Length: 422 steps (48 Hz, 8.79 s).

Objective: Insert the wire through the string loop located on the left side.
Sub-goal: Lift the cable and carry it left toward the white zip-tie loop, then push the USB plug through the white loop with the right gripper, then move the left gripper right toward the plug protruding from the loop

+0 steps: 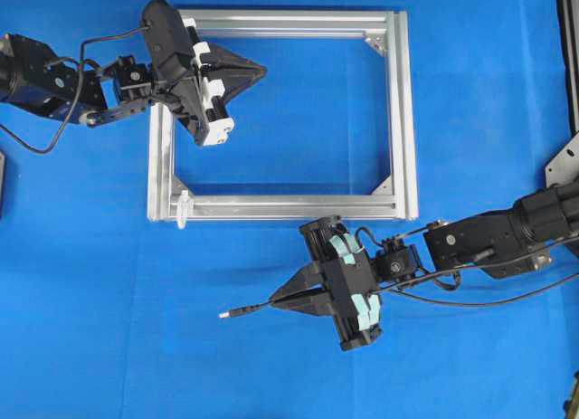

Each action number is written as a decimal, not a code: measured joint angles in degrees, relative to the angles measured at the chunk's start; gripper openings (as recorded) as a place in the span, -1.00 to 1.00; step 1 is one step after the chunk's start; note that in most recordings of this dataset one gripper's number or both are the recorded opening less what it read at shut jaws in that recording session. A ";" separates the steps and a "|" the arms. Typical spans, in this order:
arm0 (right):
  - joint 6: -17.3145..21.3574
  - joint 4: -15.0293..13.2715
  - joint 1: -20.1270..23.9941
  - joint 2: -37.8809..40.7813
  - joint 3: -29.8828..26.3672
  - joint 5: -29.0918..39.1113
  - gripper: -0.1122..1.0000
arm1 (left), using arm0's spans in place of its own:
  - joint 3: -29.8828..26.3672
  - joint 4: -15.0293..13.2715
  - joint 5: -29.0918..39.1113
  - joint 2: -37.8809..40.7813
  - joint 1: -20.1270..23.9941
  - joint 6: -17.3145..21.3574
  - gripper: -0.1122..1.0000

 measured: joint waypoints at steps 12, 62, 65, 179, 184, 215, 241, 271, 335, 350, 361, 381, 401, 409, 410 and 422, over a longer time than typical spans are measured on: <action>-0.09 0.00 -1.58 -0.09 0.00 0.00 -0.79 | 0.00 0.00 0.00 0.00 0.00 0.00 -0.79; -0.97 -0.26 -13.80 -0.88 1.14 -0.09 -0.79 | 0.62 0.00 0.00 -0.44 0.00 0.00 -0.79; -0.88 -0.26 -13.71 -0.88 0.62 -0.09 -0.79 | 0.62 0.00 0.00 -0.44 -0.09 -0.09 -0.79; -1.05 -0.35 -13.36 3.43 -6.06 1.41 -0.79 | 0.62 0.00 -0.09 -0.44 0.00 0.00 -0.79; -1.05 -0.35 -13.36 4.22 -6.59 1.32 -0.79 | 0.62 0.00 0.00 -0.44 0.00 -0.09 -0.79; -1.14 -0.35 -13.27 12.39 -17.84 3.08 -0.79 | 0.62 0.00 0.00 -0.44 -0.44 -0.09 -0.79; -1.14 -0.35 -13.36 13.45 -19.25 3.34 -0.79 | 1.14 0.00 0.00 -0.44 -0.44 -0.09 -0.79; -1.14 -0.35 -13.27 13.45 -19.25 3.34 -0.79 | 16.96 0.09 0.00 -14.59 -0.35 -0.09 -0.79; -1.05 -0.26 -13.36 13.45 -19.34 3.34 -0.79 | 29.18 0.26 1.76 -29.88 -24.79 -0.18 -0.79; -1.05 -0.35 -13.36 13.45 -19.34 3.34 -0.79 | 28.04 0.26 3.34 -28.65 -26.28 -0.18 -0.79; -1.05 -0.35 -13.36 13.45 -19.34 3.34 -0.79 | 26.98 0.18 4.92 -27.77 -26.28 -0.18 -0.50; -1.05 -0.35 -13.36 13.45 -19.34 3.34 -0.79 | 26.81 0.26 6.77 -27.60 -26.37 -1.85 0.86; -1.14 -0.35 -13.36 13.45 -19.25 3.25 -0.79 | 24.43 0.26 7.21 -19.25 -26.28 -1.93 0.85; -1.05 -0.35 -13.36 13.45 -19.25 3.34 -0.79 | 22.50 0.26 7.21 -15.29 -26.28 -1.93 0.85; -1.05 -0.26 -13.36 13.45 -19.25 3.34 -0.79 | 22.41 0.26 7.21 -15.21 -26.28 -1.93 0.85; -1.14 -0.35 -13.36 13.45 -19.25 3.34 -0.79 | 22.41 0.26 7.21 -15.12 -26.28 -1.93 0.84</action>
